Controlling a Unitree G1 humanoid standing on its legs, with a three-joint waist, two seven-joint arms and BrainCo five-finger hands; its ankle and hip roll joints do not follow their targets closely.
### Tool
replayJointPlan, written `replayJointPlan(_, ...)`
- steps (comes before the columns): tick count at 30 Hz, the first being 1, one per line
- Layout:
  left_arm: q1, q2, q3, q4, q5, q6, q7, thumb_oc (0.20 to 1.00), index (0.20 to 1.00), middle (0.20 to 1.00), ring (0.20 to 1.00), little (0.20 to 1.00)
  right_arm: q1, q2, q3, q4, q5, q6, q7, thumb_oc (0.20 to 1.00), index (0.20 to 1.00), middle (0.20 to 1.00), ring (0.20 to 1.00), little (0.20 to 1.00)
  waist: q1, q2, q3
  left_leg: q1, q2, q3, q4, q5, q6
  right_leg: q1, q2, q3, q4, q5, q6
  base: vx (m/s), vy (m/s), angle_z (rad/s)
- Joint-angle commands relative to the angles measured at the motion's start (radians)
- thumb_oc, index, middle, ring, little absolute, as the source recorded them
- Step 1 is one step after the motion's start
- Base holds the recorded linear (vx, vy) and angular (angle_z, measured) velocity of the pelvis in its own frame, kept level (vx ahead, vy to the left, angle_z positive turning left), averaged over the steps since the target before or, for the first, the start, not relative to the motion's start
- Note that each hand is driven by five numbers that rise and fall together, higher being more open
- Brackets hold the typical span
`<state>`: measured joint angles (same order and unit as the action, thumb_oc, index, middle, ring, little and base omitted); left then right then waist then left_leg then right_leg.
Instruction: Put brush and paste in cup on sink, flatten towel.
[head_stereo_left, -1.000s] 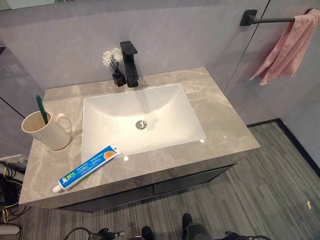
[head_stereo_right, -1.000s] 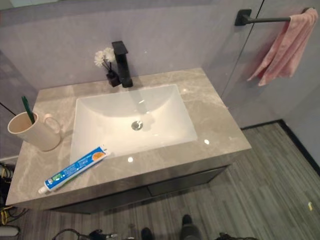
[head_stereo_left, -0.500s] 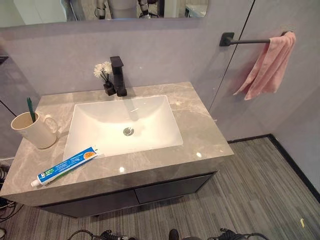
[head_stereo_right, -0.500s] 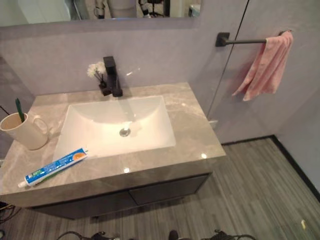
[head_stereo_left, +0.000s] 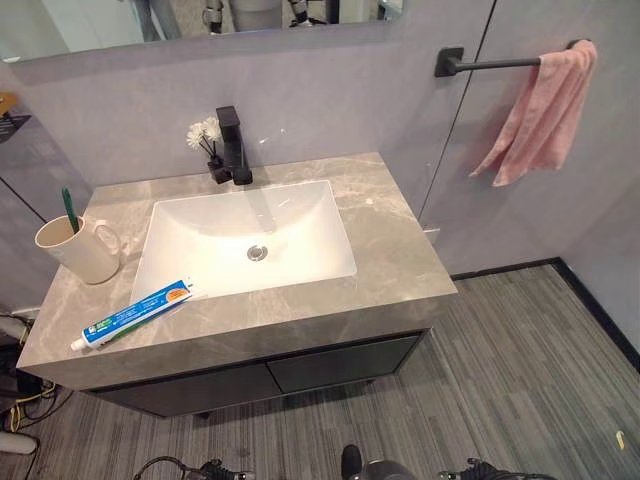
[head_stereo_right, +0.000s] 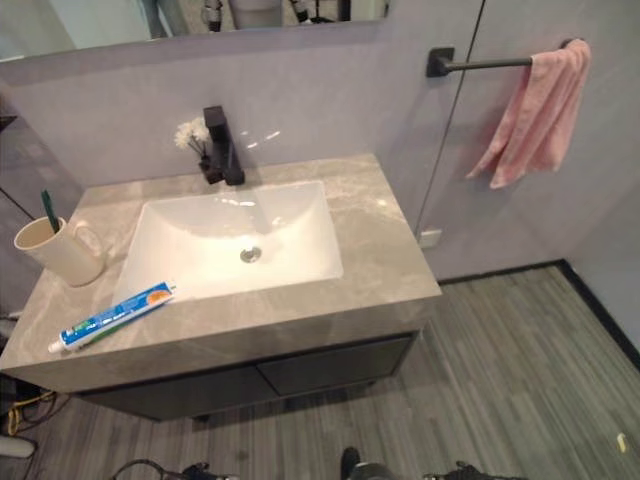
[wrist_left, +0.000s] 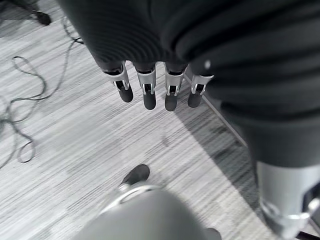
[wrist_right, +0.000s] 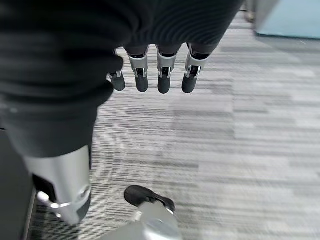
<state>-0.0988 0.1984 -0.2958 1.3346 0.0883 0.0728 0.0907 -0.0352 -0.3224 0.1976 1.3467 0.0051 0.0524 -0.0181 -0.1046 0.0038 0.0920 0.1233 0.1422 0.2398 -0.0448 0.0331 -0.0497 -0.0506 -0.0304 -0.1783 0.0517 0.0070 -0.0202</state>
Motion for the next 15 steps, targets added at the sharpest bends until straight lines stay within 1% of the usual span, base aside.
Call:
replayJointPlan(1,-0.013,0.028,-0.018,-0.011,0.023,-0.010,-0.009,1.000,1.000,1.000,1.000,1.000,-0.018,0.027,0.019,0.054,0.010,0.017,0.005,1.000,1.000,1.000,1.000,1.000,-0.009,-0.020,-0.011,-0.002,-0.061,-0.008,0.010,-0.035,0.018,0.060,-0.062,0.049,0.001,0.063,0.093,0.00,0.103,0.16)
replayJointPlan(2,-0.013,0.028,-0.018,-0.011,0.023,-0.010,-0.009,1.000,1.000,1.000,1.000,1.000,-0.018,0.027,0.019,0.054,0.010,0.018,0.005,1.000,1.000,1.000,1.000,1.000,-0.009,-0.020,-0.011,-0.002,-0.061,-0.008,0.010,-0.035,0.018,0.060,-0.062,0.049,0.001,0.063,0.093,0.00,0.117,0.08)
replayJointPlan(3,-0.014,0.031,-0.025,-0.018,0.027,-0.014,-0.011,1.000,1.000,1.000,1.000,1.000,-0.023,0.029,0.021,0.051,0.006,0.018,0.004,1.000,1.000,1.000,1.000,1.000,-0.003,-0.018,-0.007,0.001,-0.072,-0.011,0.024,-0.048,0.027,0.065,-0.074,0.055,0.000,0.068,0.099,-0.01,0.130,-0.09)
replayJointPlan(6,-0.012,0.029,-0.007,-0.004,0.009,-0.008,-0.009,1.000,1.000,1.000,1.000,1.000,-0.031,0.038,0.032,0.050,-0.006,0.019,0.003,1.000,1.000,1.000,1.000,1.000,0.007,-0.016,-0.009,0.006,-0.083,-0.013,0.024,-0.054,0.034,0.072,-0.086,0.056,-0.011,0.077,0.107,0.00,0.105,-0.12)
replayJointPlan(9,0.010,0.021,0.018,0.029,0.006,-0.006,-0.015,1.000,1.000,1.000,1.000,1.000,-0.037,0.056,0.029,0.027,0.015,0.012,0.007,1.000,1.000,1.000,1.000,1.000,0.013,-0.012,-0.027,0.030,-0.098,-0.008,-0.017,-0.050,0.041,0.084,-0.097,0.064,-0.035,0.093,0.119,0.02,0.090,-0.03)
replayJointPlan(10,0.011,0.021,0.018,0.030,0.006,-0.006,-0.015,1.000,1.000,1.000,1.000,1.000,-0.037,0.056,0.029,0.026,0.015,0.012,0.007,1.000,1.000,1.000,1.000,1.000,0.014,-0.012,-0.027,0.033,-0.098,-0.007,-0.020,-0.049,0.041,0.085,-0.097,0.064,-0.037,0.094,0.119,0.01,0.150,-0.01)
replayJointPlan(11,0.026,0.017,0.024,0.050,0.021,-0.009,-0.020,1.000,1.000,1.000,1.000,1.000,-0.043,0.073,0.024,-0.001,0.055,-0.003,0.005,1.000,1.000,1.000,1.000,1.000,0.014,-0.012,-0.041,0.031,-0.104,0.000,-0.042,-0.044,0.037,0.090,-0.107,0.064,-0.072,0.121,0.132,-0.01,0.102,-0.02)
replayJointPlan(15,0.028,0.020,0.022,0.038,0.018,-0.019,-0.020,1.000,1.000,1.000,1.000,1.000,-0.040,0.083,0.029,0.005,0.061,-0.005,0.012,1.000,1.000,1.000,1.000,1.000,0.016,-0.017,-0.053,0.012,-0.108,-0.015,-0.042,-0.045,0.029,0.106,-0.120,0.044,-0.115,0.137,0.141,-0.01,0.055,0.01)
